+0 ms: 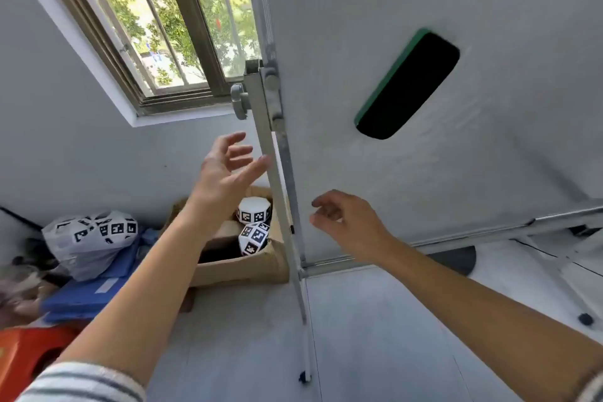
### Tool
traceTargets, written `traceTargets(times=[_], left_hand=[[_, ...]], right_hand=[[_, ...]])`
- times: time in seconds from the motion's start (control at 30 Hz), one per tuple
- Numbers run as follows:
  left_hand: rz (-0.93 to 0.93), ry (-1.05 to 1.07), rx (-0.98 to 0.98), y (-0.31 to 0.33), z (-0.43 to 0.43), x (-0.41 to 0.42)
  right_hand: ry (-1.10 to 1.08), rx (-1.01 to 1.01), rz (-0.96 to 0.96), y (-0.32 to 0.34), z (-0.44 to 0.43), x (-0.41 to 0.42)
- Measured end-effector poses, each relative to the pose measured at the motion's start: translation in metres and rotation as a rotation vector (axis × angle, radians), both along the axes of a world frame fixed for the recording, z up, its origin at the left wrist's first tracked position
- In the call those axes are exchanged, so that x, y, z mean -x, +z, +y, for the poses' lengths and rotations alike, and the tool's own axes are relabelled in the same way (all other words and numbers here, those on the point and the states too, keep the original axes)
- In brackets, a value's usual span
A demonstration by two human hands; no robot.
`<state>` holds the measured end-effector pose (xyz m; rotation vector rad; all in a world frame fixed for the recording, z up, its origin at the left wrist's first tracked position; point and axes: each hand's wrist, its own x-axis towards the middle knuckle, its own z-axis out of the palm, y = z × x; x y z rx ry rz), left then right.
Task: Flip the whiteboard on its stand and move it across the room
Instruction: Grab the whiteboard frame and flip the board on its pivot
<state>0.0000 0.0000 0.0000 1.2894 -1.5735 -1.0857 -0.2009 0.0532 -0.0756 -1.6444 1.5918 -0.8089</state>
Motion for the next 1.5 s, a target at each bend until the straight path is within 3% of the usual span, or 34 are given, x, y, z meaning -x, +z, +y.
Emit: traceTargets(times=[0.23,0.33,0.7,0.97,1.2,1.5], left_hand=[[0.092,-0.098,-0.010,0.002,-0.044,0.012],[0.038,-0.103,0.022,-0.008,-0.050,0.013],[-0.080,0.044,0.121,-0.018,-0.009,0.011],[-0.045,0.185,0.162,-0.032,0.067,0.037],[0.038,0.365,0.214,-0.039,0.144,0.071],[-0.079,0.520,0.247,-0.037,0.245,0.090]], right_hand=[[-0.029,0.014,0.248,0.010,-0.054,-0.054],[-0.104,0.060,0.309,0.005,-0.060,-0.070],[-0.109,0.156,0.304,0.002,-0.042,-0.069],[0.146,0.297,0.316,-0.014,-0.002,-0.039],[0.304,0.403,0.190,-0.024,0.060,-0.015],[0.477,0.414,0.180,-0.024,0.147,0.003]])
